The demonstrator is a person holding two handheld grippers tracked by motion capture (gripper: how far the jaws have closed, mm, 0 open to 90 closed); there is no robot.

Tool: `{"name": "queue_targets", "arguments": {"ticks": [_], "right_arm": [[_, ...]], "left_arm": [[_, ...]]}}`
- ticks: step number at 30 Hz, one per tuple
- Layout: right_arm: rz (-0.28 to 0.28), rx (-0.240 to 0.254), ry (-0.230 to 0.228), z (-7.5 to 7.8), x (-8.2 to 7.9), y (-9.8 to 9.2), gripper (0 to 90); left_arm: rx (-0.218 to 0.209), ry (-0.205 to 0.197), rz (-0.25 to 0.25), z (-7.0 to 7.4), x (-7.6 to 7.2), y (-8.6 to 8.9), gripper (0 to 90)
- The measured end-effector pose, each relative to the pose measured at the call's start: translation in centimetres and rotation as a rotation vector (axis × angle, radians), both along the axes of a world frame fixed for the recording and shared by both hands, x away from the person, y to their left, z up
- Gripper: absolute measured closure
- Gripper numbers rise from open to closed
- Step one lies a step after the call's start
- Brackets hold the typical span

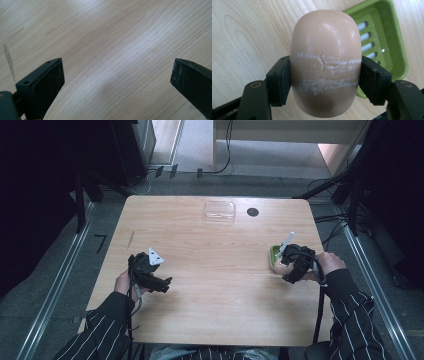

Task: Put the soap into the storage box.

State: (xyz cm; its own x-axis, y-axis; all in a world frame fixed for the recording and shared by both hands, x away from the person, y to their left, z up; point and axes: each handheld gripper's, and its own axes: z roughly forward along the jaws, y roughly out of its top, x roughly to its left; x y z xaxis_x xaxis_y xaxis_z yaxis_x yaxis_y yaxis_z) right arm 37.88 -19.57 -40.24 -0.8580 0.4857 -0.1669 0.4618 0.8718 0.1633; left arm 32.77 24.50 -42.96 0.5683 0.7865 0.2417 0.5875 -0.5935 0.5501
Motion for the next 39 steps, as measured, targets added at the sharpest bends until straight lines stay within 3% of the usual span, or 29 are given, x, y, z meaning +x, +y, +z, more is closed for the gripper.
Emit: {"name": "queue_targets", "arguments": {"ticks": [23, 39], "right_arm": [[-0.019, 0.001, -0.045, 0.9, 1.7, -0.5, 33.5], [-0.026, -0.016, -0.048, 0.3, 3.4, -1.1, 33.5]], "left_arm": [[-0.002, 0.0, 0.001, -0.1, 0.0, 0.0, 0.0], [0.001, 0.003, 0.002, -0.1, 0.1, 0.0, 0.0]]}}
